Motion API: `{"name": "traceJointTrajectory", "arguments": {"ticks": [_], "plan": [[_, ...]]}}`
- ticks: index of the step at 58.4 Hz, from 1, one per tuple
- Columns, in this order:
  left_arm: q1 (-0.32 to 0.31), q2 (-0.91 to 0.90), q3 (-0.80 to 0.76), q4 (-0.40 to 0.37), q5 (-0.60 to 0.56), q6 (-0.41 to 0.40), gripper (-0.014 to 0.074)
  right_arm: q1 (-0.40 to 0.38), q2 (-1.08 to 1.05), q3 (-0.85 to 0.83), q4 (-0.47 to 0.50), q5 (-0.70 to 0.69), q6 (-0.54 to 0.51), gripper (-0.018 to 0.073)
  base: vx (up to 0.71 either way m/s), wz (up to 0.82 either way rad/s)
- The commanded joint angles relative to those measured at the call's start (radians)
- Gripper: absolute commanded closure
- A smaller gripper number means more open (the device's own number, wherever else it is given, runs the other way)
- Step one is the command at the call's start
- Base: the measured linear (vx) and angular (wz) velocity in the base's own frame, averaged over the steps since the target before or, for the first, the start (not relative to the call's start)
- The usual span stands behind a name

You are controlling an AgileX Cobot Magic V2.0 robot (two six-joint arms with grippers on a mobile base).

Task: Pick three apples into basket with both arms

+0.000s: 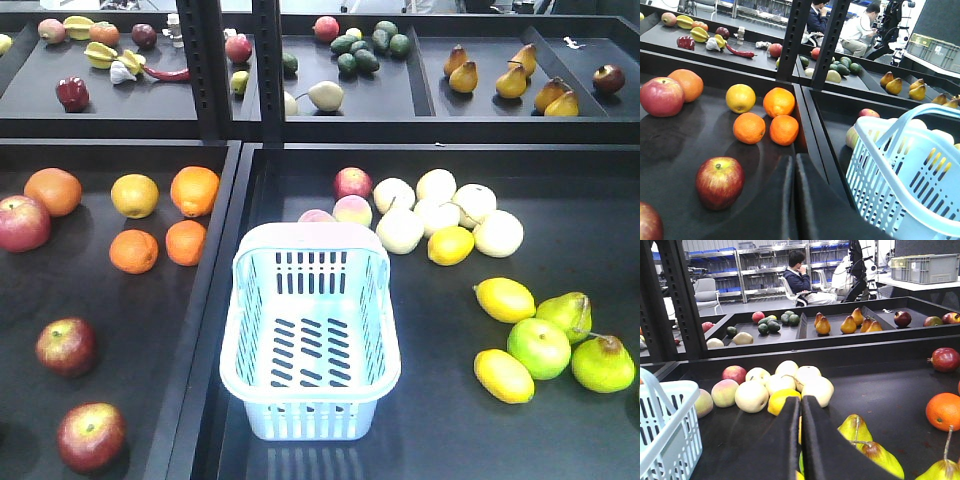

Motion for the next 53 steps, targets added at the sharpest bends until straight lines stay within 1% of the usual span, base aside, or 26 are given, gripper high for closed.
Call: {"name": "traceJointTrajectory", "arguments": {"ticks": [1,53], "plan": [[-0.007,-0.012,-0.026,0.001,-0.070,-0.007,0.0602,-0.003,-0.012,0.013,-0.008,-0.074,-0.008,0.0564,0.05,-0.02],[-0.007,-0.012,-0.026,0.001,-0.070,-0.007,0.0602,-0.003,-0.012,0.013,-0.008,-0.074,-0.008,0.0564,0.05,-0.03]]}}
